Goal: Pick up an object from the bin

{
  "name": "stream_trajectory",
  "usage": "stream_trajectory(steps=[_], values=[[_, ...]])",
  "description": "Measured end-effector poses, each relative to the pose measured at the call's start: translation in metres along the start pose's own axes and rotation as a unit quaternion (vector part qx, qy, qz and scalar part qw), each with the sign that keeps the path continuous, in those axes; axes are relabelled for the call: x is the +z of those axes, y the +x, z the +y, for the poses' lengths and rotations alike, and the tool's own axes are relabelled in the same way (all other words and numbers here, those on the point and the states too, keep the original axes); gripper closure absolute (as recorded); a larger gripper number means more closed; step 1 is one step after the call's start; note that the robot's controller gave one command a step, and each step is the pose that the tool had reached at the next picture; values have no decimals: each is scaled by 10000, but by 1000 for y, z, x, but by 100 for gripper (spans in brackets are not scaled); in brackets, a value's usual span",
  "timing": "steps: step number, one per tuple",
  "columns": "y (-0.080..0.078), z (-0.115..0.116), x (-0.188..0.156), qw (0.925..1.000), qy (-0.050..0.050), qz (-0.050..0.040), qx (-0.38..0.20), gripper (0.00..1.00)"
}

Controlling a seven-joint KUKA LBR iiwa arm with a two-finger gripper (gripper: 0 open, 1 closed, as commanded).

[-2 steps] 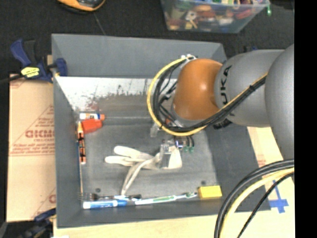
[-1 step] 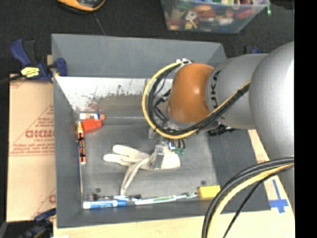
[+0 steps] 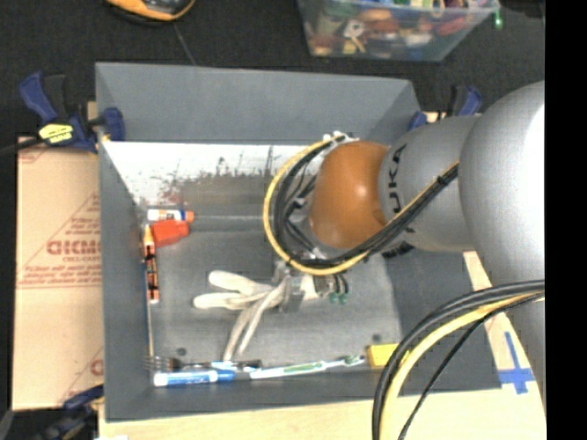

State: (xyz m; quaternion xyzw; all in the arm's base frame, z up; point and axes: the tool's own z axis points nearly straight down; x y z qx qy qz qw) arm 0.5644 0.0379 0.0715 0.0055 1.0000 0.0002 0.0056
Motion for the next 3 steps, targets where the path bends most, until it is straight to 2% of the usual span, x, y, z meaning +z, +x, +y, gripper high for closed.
stream_trajectory(steps=[1, 2, 3], values=[[0, 0, 0, 10000, 0, 0, 2, 100], [1, 3, -18, 10000, -6, -25, 82, 100], [-2, 5, -96, 9999, -2, 10, 123, 100]])
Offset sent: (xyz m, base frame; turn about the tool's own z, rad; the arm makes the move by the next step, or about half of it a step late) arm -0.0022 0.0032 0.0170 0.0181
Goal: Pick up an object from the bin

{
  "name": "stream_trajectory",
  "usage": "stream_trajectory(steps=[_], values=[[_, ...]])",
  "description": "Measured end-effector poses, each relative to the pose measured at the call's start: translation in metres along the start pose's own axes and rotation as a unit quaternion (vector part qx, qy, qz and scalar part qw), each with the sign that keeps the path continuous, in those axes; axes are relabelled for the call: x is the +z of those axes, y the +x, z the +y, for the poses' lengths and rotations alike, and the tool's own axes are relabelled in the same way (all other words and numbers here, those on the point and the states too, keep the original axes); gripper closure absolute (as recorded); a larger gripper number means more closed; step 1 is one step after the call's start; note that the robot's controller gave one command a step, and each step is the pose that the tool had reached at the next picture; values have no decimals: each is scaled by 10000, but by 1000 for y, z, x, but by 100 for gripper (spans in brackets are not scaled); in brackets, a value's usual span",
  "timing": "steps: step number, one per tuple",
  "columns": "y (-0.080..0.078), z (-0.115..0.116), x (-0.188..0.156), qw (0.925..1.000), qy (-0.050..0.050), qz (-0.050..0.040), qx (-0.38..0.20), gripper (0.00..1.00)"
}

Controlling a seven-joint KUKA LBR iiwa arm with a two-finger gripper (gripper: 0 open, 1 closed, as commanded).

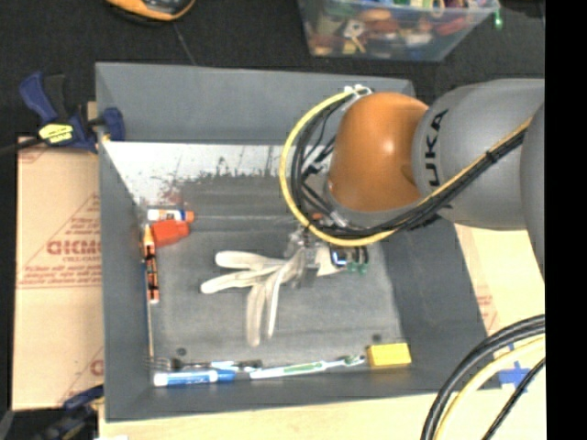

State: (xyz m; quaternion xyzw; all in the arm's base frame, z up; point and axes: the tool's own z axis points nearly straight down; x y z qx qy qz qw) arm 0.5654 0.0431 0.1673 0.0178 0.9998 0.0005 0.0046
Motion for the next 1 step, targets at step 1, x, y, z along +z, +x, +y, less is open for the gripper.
stream_trajectory(steps=[1], values=[[0, 1, -55, 10000, 3, -26, -95, 100]])
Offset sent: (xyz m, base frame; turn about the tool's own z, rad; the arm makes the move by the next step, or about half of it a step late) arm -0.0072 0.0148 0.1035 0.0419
